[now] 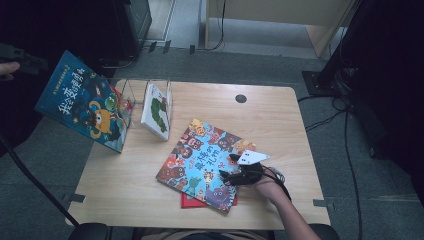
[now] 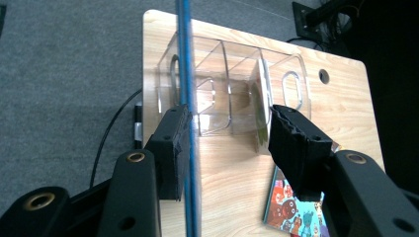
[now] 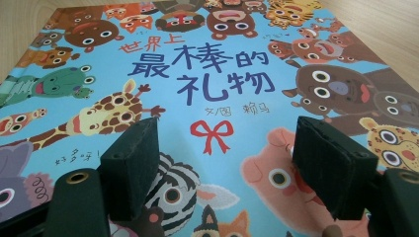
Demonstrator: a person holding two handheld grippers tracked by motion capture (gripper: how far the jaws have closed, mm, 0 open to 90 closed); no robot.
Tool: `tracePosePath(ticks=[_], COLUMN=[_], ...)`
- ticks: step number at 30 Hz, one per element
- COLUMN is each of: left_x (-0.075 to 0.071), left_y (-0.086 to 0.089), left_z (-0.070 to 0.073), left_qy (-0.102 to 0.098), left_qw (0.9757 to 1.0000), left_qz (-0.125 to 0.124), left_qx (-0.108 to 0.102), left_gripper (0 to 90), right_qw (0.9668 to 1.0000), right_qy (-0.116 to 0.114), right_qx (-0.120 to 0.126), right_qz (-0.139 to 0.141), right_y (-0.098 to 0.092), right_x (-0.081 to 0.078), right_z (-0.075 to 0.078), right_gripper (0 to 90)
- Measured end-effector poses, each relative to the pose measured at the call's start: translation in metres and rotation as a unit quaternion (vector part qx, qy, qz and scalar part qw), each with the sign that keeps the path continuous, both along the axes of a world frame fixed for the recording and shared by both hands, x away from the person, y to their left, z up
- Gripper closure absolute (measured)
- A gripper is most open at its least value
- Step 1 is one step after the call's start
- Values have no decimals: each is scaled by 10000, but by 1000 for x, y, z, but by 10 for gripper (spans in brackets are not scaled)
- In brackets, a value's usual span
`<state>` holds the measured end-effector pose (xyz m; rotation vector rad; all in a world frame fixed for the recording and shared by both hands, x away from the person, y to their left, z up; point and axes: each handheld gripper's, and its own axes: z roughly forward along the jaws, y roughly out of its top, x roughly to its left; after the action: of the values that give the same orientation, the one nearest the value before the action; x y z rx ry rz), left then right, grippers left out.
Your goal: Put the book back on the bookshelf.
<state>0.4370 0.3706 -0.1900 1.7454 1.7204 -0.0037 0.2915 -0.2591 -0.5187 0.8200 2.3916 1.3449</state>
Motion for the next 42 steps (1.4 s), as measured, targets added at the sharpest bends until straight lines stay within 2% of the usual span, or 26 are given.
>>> tracePosePath(ticks=[3,7,12,15,19,22,27,28,29,33,34,38,42], left_x=[-4,-13,-16,-18,-20,-21,-23,-24,-25,-26,-27,-28,-29], left_y=[-2,-14,-21,-29,-40,-47,-55,-57,-62,-67,-70,-80,-88], left_z=[2,4,1,-5,-16,-21,-26,-28,-31,-37,-43,-54,-61], left_qy=[-52,-114,-117,-67,-16,-14,6,13,25,56,44,134,126], left_qw=[10000,9997,9996,9995,9990,9990,9984,9985,9982,9980,9975,9966,9961], left_qz=[-1,-209,-240,-320,-440,-438,-536,-538,-580,-626,-694,-817,-867], left_qx=[23,35,-3,26,44,109,152,135,128,84,-114,-3,59], left_gripper=[508,508,503,501,498,498,497,497,494,493,494,493,490], right_qw=[10000,9999,9996,9996,9995,9995,9996,9996,9994,9993,9993,9993,9992], right_qy=[47,61,126,126,154,159,155,167,187,210,189,203,209], right_qx=[-3,-122,-20,-146,-151,-223,-160,-156,-254,-284,-304,-308,-340], right_qz=[11,-56,-235,-200,-213,-183,-185,-182,-154,-110,-77,-59,-41], right_y=[0,-1,-4,-4,-5,-5,-5,-5,-4,-3,-2,0,0], right_x=[2,7,12,15,19,20,22,23,25,26,27,29,32], right_z=[1,3,5,7,8,8,8,8,8,8,8,8,9], right_gripper=[261,276,285,285,285,285,285,285,284,284,284,282,279])
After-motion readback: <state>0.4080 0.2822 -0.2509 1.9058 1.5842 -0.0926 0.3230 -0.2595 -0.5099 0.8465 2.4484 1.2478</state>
